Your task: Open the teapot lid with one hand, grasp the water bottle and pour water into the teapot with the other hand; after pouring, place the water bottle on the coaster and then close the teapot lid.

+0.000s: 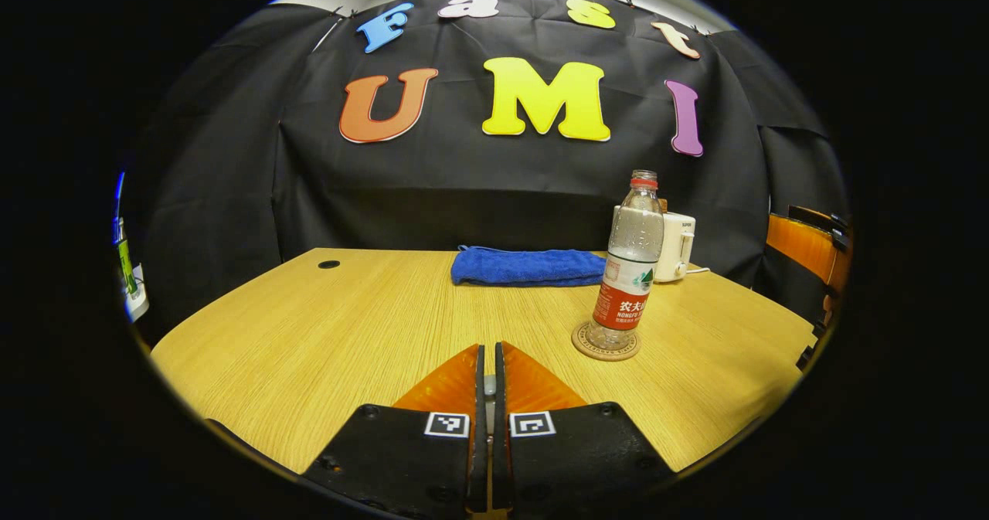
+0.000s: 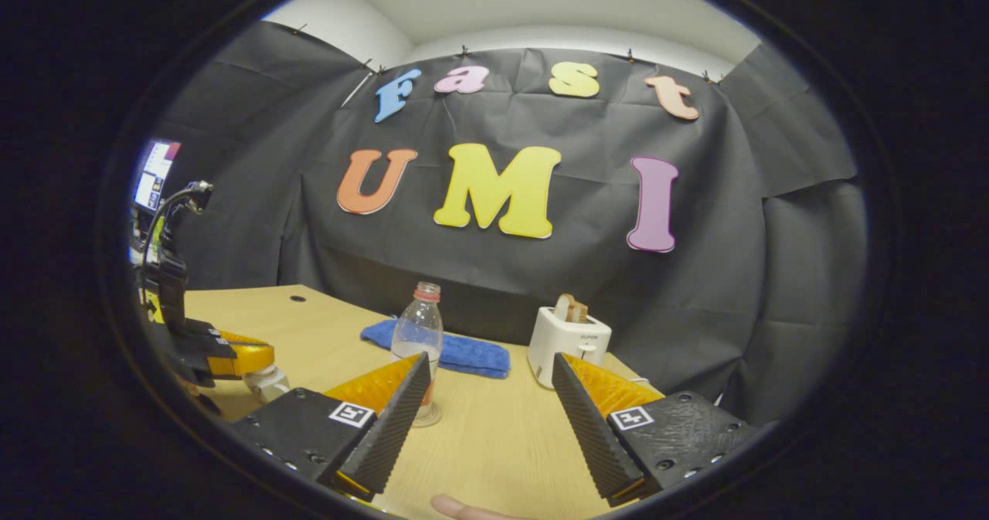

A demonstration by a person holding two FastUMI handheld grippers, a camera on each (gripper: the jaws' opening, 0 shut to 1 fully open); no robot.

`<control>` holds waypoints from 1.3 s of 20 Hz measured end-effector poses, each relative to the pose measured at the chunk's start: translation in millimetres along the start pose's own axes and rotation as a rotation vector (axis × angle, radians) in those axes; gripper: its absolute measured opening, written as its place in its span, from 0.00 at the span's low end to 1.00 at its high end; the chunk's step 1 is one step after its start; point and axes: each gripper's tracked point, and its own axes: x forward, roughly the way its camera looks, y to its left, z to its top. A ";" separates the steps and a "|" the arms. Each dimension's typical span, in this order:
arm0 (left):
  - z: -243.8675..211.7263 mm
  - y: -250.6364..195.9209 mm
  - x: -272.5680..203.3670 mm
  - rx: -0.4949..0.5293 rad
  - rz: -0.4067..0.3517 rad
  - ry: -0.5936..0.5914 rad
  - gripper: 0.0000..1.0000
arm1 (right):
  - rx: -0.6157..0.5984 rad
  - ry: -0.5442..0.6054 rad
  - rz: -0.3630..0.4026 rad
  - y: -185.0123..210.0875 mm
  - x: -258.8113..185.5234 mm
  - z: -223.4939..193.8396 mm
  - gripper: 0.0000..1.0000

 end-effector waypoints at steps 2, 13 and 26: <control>-0.1 -2.1 -1.1 -0.007 -0.003 -0.001 0.08 | 0.000 -0.001 -0.004 -0.4 -1.0 1.2 0.95; 50.2 -8.3 -43.9 -0.015 -0.023 -0.076 0.25 | 0.031 0.042 -0.044 -0.7 -27.3 10.5 0.98; 93.8 -24.4 -119.7 0.053 0.008 -0.124 0.87 | 0.169 0.082 0.013 -0.5 -105.4 43.3 0.95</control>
